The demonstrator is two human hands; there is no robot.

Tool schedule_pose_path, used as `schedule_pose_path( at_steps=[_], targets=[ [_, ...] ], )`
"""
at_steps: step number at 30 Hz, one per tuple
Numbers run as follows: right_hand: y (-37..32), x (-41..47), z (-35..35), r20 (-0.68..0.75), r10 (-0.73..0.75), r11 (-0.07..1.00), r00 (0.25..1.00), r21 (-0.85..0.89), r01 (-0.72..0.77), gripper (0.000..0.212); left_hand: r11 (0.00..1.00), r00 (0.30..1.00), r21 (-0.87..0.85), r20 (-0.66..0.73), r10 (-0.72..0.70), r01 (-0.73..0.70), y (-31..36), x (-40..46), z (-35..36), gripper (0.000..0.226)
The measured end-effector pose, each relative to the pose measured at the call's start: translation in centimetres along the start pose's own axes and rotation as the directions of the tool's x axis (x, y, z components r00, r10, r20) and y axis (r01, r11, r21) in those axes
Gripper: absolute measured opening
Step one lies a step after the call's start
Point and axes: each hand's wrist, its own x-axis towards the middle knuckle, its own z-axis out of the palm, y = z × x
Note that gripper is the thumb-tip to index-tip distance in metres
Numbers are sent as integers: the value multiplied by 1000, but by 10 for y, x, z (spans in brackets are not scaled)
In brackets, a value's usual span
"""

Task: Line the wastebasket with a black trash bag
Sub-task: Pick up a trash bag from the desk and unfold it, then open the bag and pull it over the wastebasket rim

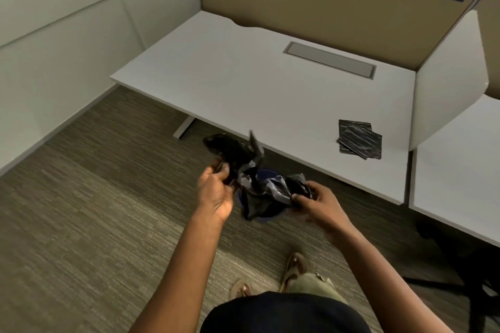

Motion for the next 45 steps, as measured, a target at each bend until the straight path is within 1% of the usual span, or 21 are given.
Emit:
schedule_pose_path(
  at_steps=[2, 4, 7, 12, 16, 18, 20, 22, 23, 25, 27, 28, 30, 31, 33, 35, 37, 40, 41, 42, 45],
  targets=[
    [8, -12, -8, 71, -5, 998, 997, -60, 10, 91, 999, 999, -38, 50, -21, 23, -4, -2, 5, 36],
    [6, -17, -16, 71, -143, 981, 987, -118, 151, 111, 1000, 998, -16, 66, -2, 3, -9, -4, 10, 35],
    [-18, -11, -20, 52, -268, 952, 962, -140, 273, 68, 997, 996, 73, 84, 9, -15, -18, -3, 19, 34],
    [-45, 21, -1, 69, -253, 950, 965, -171, 261, 55, 980, 983, 196, 184, -7, -30, -28, 0, 29, 30],
    [-36, 48, -21, -34, -283, 938, 958, -219, 269, 7, 949, 990, 306, 135, 41, -81, -22, 11, 18, 35],
    [-29, 59, -44, -136, -328, 899, 935, -348, 265, 19, 796, 982, 576, 103, 157, -188, -17, 19, 0, 34],
    [-25, 65, -64, -209, -397, 833, 894, -490, 255, 31, 384, 933, 871, 193, 304, -306, -10, 28, -18, 28],
    [-22, 67, -74, -175, -498, 730, 849, -613, 302, 33, 30, 888, 935, 326, 324, -354, -7, 33, -28, 26],
    [-22, 68, -74, -138, -529, 706, 838, -620, 343, 34, -21, 884, 934, 346, 313, -358, -9, 36, -28, 24],
    [-24, 67, -65, -63, -513, 740, 856, -538, 404, 34, 113, 921, 934, 305, 244, -339, -20, 39, -22, 25],
    [-22, 66, -50, 28, -469, 775, 883, -466, 427, 28, 367, 979, 909, 199, 33, -197, -38, 42, -10, 66],
    [-20, 66, -43, 65, -452, 787, 890, -441, 432, 26, 406, 986, 908, 146, -73, -105, -49, 44, -6, 91],
    [-16, 69, -34, 86, -426, 825, 901, -371, 426, 22, 286, 981, 958, 83, -175, -30, -70, 50, -4, 115],
    [-14, 72, -34, 71, -413, 846, 908, -338, 412, 20, 157, 983, 987, 61, -174, -33, -80, 55, -6, 110],
    [-8, 79, -41, 24, -383, 879, 924, -300, 372, 17, -169, 994, 986, -5, -110, -13, -99, 63, -16, 76],
    [-1, 85, -53, -32, -333, 907, 942, -285, 311, 16, -336, 996, 939, -89, -24, 76, -116, 67, -27, 44],
    [10, 89, -69, -63, -358, 857, 931, -419, 301, 16, -237, 988, 959, -152, 28, 154, -128, 68, -36, 23],
    [29, 97, -90, 159, -465, 464, 871, -794, 393, 19, 82, 960, 967, -249, 129, 240, -133, 68, -40, 8],
    [32, 99, -95, 216, -428, 407, 878, -821, 401, 19, 153, 947, 957, -271, 173, 246, -133, 66, -39, 14],
    [32, 101, -98, 225, -386, 426, 895, -817, 389, 18, 208, 937, 951, -273, 216, 229, -131, 63, -36, 20],
    [21, 95, -100, 34, -379, 695, 925, -650, 309, 23, 448, 949, 893, -174, 262, 40, -113, 47, -17, 33]
  ],
)
